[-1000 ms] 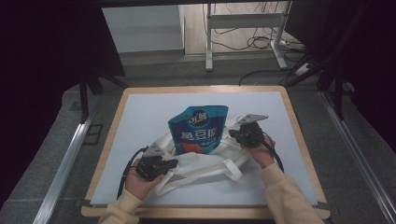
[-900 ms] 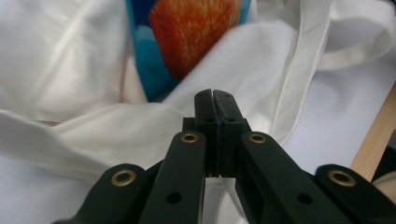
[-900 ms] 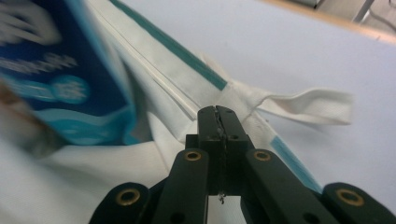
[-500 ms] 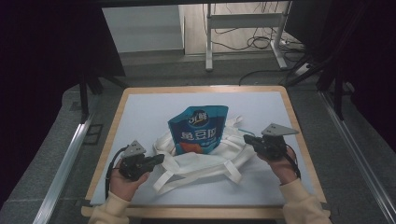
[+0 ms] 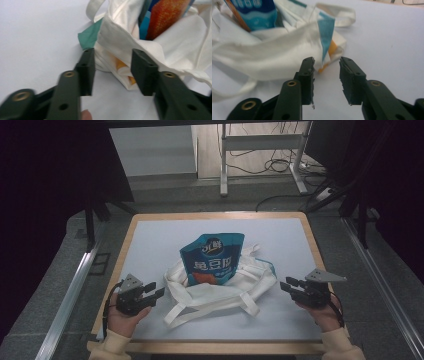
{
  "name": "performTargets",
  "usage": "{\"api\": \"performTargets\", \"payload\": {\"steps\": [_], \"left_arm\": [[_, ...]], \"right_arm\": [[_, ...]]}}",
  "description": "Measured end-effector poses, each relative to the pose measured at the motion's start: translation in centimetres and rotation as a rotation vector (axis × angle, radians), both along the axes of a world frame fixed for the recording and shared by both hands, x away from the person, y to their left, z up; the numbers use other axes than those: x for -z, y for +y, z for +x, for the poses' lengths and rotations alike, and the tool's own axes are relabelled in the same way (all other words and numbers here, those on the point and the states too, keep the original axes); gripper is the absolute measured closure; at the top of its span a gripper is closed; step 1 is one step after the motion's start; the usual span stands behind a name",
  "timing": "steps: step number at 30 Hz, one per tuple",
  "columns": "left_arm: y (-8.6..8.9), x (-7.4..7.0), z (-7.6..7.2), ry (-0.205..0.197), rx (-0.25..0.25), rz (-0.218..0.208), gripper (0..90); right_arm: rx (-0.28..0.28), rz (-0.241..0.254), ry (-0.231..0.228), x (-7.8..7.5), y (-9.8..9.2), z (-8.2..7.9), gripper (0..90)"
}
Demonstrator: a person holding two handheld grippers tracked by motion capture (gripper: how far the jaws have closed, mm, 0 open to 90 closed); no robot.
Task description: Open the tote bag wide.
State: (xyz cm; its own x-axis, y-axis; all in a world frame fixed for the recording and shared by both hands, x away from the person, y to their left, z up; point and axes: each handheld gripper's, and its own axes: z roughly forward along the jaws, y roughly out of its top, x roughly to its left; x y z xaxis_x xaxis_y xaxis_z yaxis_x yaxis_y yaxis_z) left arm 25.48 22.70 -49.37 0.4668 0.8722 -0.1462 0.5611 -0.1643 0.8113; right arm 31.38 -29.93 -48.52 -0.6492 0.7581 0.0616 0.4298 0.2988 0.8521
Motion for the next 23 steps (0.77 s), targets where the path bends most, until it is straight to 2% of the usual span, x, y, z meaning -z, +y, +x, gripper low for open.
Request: {"api": "performTargets", "payload": {"steps": [3,6,8,12,23], "left_arm": [[0.2,0.5,0.3,0.018,-0.017,0.009,47.3],[0.5,1.1,0.6,0.054,-0.034,-0.005,45.2],[0.7,1.2,0.8,0.063,-0.04,-0.007,44.5],[0.8,1.3,0.8,0.063,-0.043,-0.009,43.4],[0.7,1.3,0.9,0.06,-0.047,-0.003,40.2]], "right_arm": [[0.01,-0.02,0.014,1.0,-0.2,-0.1,57.3],[0.022,-0.03,0.032,1.7,-0.2,0.1,54.2],[0.023,-0.036,0.033,1.8,0.0,0.1,52.5],[0.026,-0.05,0.024,1.9,0.1,0.1,50.0],[0.013,-0.048,0.003,1.8,0.5,0.0,47.0]]}}
